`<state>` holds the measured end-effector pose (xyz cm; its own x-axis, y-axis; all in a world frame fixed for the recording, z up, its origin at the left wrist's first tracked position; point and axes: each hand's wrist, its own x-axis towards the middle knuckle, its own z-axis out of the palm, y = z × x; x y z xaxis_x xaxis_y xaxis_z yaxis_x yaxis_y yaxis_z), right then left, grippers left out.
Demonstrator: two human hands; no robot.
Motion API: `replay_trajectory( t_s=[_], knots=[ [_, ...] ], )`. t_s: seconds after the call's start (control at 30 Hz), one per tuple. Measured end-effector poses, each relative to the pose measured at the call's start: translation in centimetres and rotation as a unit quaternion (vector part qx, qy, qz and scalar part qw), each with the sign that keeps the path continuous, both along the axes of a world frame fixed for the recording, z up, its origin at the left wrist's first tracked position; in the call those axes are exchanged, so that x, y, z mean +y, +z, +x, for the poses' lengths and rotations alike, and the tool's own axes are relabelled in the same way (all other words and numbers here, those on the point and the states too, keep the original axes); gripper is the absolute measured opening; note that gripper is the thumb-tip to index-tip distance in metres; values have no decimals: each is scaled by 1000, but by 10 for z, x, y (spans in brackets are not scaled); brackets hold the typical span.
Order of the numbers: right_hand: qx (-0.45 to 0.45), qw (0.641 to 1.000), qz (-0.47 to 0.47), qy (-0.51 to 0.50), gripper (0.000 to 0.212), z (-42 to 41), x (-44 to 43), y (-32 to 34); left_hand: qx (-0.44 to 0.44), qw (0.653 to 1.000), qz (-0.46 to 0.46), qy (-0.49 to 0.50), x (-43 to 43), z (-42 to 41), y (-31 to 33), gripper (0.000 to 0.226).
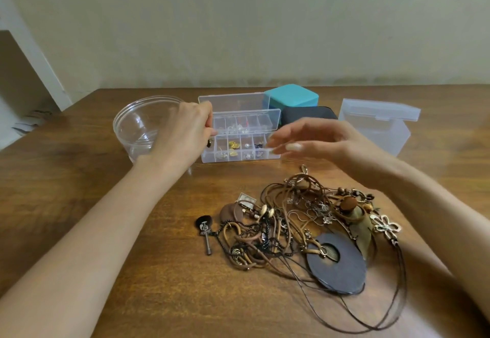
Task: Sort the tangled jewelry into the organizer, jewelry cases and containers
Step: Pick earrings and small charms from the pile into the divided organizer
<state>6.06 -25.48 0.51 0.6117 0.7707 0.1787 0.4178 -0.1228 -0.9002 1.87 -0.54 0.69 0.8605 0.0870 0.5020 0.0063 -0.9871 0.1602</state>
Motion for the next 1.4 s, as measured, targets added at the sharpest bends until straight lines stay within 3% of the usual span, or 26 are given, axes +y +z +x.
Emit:
replay_trajectory(
  t_s=[0.07,0.1,0.17,0.5,0.87,1.2,1.4],
  knots=[
    [-181,974,-46,-131,29,1,7,-12,-8,1000,24,2,-2,2,-3,19],
    [-263,950,-85,-146,33,0,11,-17,-11,999,30,3,-2,2,-4,19],
    [-329,923,-149,-133,41,0,15,-26,-14,999,34,4,-3,3,-6,19],
    [-306,926,-176,-136,41,0,17,-28,8,1000,3,3,-1,2,-8,20],
    [-295,930,-186,-121,40,-2,16,-27,-72,997,-26,-16,-6,8,-22,18],
    [-286,934,-185,-111,42,-3,15,-26,0,1000,19,22,-5,3,-14,23],
    [-289,935,-173,-112,40,-2,14,-25,-84,996,-8,20,-3,-7,6,7]
  ],
)
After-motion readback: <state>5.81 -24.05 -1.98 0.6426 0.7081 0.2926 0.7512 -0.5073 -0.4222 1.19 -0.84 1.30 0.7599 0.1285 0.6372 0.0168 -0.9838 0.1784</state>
